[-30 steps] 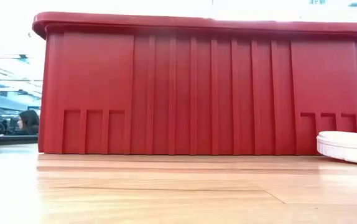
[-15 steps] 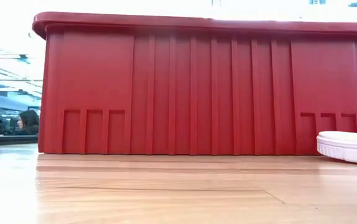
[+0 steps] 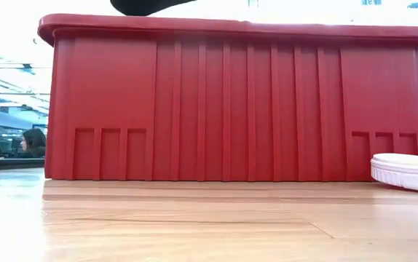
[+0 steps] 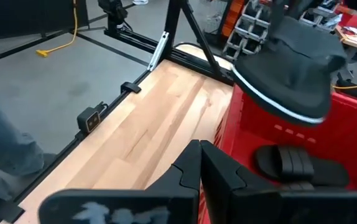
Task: Pick and place slides into bin
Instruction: Put the black slipper into the red red container
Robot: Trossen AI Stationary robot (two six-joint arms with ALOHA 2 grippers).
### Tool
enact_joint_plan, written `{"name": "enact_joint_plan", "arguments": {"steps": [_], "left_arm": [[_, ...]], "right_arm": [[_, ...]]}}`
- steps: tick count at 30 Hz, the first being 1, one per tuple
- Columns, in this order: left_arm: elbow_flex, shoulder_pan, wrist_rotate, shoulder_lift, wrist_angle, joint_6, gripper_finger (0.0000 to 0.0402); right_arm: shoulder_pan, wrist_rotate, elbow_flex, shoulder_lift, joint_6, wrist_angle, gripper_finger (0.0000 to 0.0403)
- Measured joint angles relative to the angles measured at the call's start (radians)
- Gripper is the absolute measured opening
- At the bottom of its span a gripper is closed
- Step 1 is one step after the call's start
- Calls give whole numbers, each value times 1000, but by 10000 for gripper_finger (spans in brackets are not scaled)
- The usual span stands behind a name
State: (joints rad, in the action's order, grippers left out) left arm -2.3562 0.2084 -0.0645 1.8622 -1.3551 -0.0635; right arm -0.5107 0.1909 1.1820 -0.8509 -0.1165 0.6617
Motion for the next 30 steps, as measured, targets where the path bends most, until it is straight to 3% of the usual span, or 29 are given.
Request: {"name": "enact_joint_plan", "arguments": {"steps": [7, 19, 24, 30], "left_arm": [[0, -122, 0, 0, -50, 235, 0], [1, -334, 34, 45, -75, 825, 0], [0, -409, 120, 94, -90, 965, 0], [0, -461, 143, 153, -39, 1073, 0]], "right_arm": [[33, 88, 0, 0, 16, -8, 0], [88, 256, 0, -2, 105, -43, 0], [112, 344, 0, -9, 109, -69, 0], [165, 506, 0, -25, 113, -84, 0]]}}
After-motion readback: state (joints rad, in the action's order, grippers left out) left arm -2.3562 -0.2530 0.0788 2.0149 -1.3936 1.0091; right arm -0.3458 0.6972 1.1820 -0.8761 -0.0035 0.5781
